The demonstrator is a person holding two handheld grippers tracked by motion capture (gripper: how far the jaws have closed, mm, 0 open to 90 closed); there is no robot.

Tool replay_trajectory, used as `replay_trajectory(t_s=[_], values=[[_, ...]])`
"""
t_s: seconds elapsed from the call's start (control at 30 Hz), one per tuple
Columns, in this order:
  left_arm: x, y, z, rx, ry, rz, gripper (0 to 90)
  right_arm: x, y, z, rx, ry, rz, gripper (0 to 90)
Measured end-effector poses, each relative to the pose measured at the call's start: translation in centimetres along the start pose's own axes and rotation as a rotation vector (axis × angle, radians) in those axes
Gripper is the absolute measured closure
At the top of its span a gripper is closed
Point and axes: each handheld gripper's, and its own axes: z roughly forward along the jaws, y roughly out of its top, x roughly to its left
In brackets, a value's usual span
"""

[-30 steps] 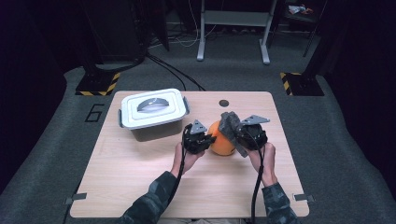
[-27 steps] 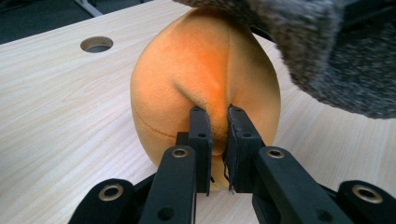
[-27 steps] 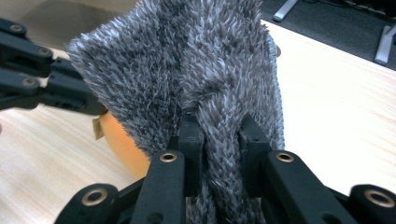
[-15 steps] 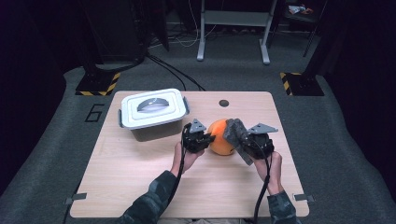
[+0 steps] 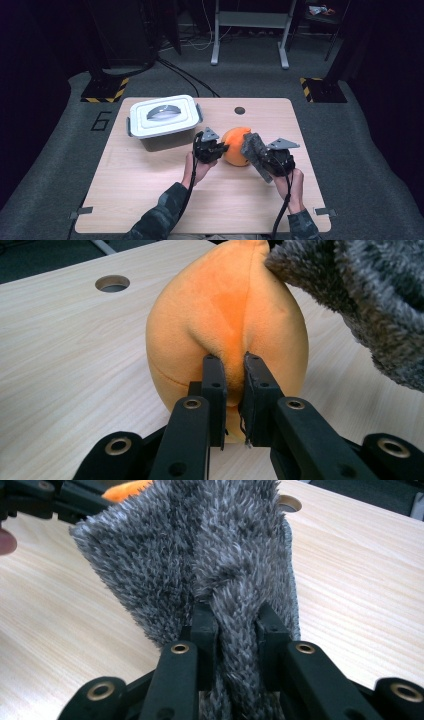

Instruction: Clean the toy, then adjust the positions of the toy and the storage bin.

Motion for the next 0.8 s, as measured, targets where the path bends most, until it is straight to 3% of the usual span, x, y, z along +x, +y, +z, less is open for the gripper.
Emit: replay_trajectory(t_s=[0.37,0.8], values=[[0.0,0.1,0.0,0.002,0.004,0.0,81.6,1.4,-1.2,-0.5,0.026,0.048,-0.033,75.1],[0.3,0.1,0.0,-0.001,0.018,-0.006,81.6,4.2,-3.6,0.7,0.106,0.162,-0.051,74.7]])
